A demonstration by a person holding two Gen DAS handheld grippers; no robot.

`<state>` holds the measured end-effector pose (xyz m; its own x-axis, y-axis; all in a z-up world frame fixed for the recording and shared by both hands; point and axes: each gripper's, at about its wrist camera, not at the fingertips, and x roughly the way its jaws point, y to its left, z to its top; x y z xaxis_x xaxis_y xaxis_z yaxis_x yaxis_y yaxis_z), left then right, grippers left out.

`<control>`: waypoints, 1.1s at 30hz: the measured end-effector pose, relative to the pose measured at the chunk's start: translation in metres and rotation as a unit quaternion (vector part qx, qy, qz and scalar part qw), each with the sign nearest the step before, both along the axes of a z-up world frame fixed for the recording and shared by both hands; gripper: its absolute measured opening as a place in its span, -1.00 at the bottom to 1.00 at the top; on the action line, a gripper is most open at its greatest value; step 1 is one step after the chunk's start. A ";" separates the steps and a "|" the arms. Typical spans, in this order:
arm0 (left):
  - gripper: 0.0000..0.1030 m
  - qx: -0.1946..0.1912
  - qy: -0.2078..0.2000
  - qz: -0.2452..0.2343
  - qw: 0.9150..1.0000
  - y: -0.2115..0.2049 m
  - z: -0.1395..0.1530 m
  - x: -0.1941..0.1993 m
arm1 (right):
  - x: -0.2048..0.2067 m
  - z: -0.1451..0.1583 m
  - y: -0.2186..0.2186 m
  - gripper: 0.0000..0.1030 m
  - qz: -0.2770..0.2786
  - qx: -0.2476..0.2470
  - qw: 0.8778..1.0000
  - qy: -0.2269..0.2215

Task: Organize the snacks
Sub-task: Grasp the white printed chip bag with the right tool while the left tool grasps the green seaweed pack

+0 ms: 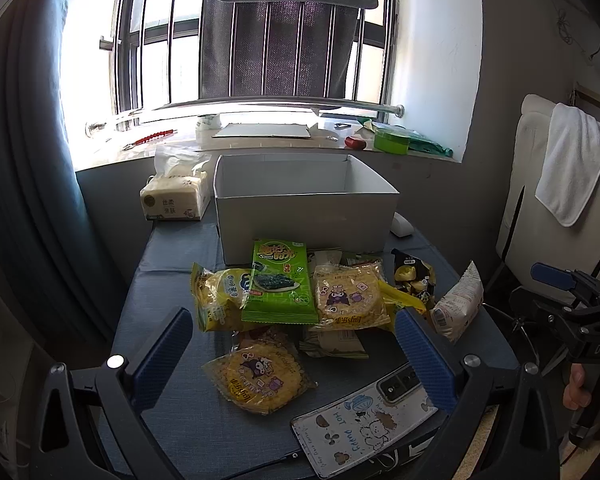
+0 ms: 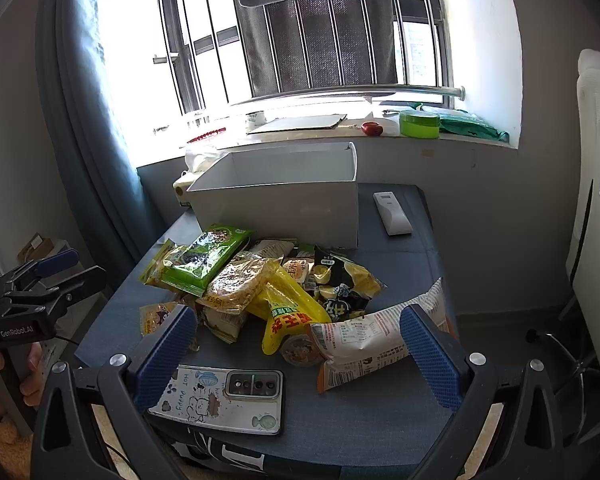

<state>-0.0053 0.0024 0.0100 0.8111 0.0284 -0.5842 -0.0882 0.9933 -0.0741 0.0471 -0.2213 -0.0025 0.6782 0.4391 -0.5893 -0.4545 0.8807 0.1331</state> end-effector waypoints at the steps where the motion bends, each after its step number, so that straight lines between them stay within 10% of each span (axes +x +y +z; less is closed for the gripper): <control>1: 1.00 0.001 0.002 0.000 1.000 0.000 0.000 0.000 | 0.000 0.000 0.000 1.00 0.001 0.000 1.000 0.001; 11: 1.00 0.011 -0.005 -0.014 1.000 -0.004 -0.007 -0.005 | 0.038 -0.054 -0.033 1.00 -0.058 0.040 0.990 0.125; 18: 1.00 0.024 -0.004 -0.028 0.999 -0.005 -0.012 -0.008 | 0.099 -0.124 -0.083 1.00 -0.140 0.188 0.931 0.280; 24: 1.00 0.009 0.005 -0.042 0.999 -0.002 -0.018 -0.006 | 0.123 -0.142 -0.084 1.00 -0.135 0.274 0.900 0.311; 26: 1.00 0.004 0.007 -0.044 0.999 -0.001 -0.018 -0.006 | 0.129 -0.143 -0.079 0.74 -0.131 0.273 0.897 0.321; 28: 1.00 0.000 0.007 -0.044 0.999 0.001 -0.019 -0.006 | 0.132 -0.151 -0.072 -0.19 -0.129 0.252 0.898 0.337; 33: 1.00 -0.030 0.015 -0.046 0.998 0.012 -0.025 -0.001 | 0.111 -0.139 -0.073 -0.28 -0.118 0.239 0.922 0.280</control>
<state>-0.0065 0.0149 -0.0155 0.7912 -0.0818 -0.6061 0.0004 0.9911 -0.1332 0.1582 -0.2939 -0.1418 0.4354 0.6191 -0.6536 -0.0001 0.7261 0.6876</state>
